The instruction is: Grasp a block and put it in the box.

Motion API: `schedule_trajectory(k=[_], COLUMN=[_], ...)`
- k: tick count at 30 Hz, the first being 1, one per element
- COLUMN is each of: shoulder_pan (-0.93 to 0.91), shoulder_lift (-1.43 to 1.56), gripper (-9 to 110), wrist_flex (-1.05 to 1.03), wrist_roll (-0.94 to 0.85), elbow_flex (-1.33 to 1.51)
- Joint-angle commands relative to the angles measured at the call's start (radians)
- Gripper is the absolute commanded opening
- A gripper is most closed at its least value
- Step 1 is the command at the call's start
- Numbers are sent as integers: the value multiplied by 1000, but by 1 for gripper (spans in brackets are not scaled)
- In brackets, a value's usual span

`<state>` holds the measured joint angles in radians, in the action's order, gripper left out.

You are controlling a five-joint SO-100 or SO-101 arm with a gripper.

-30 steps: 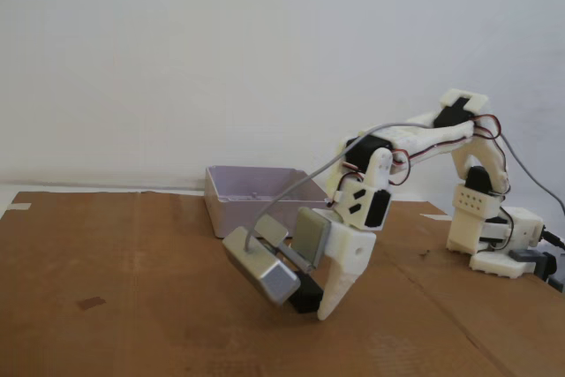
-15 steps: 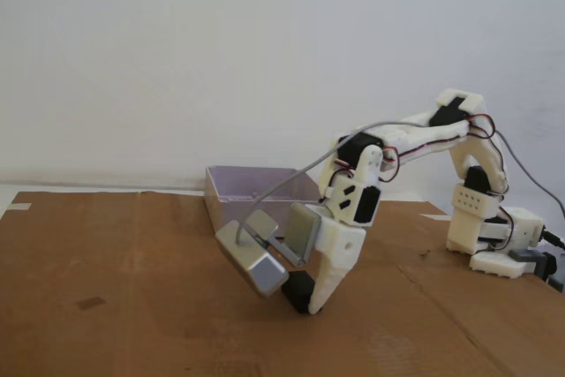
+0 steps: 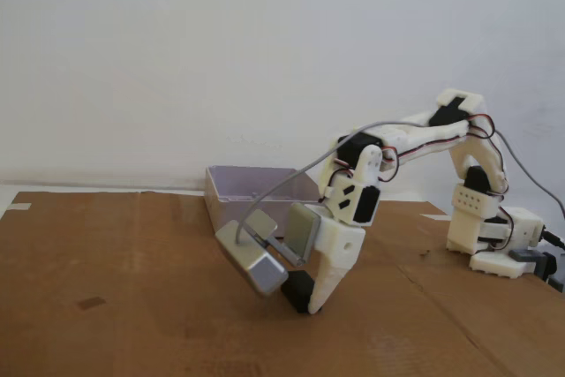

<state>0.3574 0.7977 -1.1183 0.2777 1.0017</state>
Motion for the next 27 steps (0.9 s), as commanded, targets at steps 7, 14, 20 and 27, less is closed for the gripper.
schedule_trajectory(k=[7, 14, 20, 27], shoulder_pan=[-2, 2, -9, -6], shoulder_lift=[18, -2, -2, -9], gripper=[57, 32, 5, 1], wrist_flex=[28, 25, 25, 25], wrist_roll=[-9, -3, -5, -5], elbow_flex=[-91, -101, -101, -101])
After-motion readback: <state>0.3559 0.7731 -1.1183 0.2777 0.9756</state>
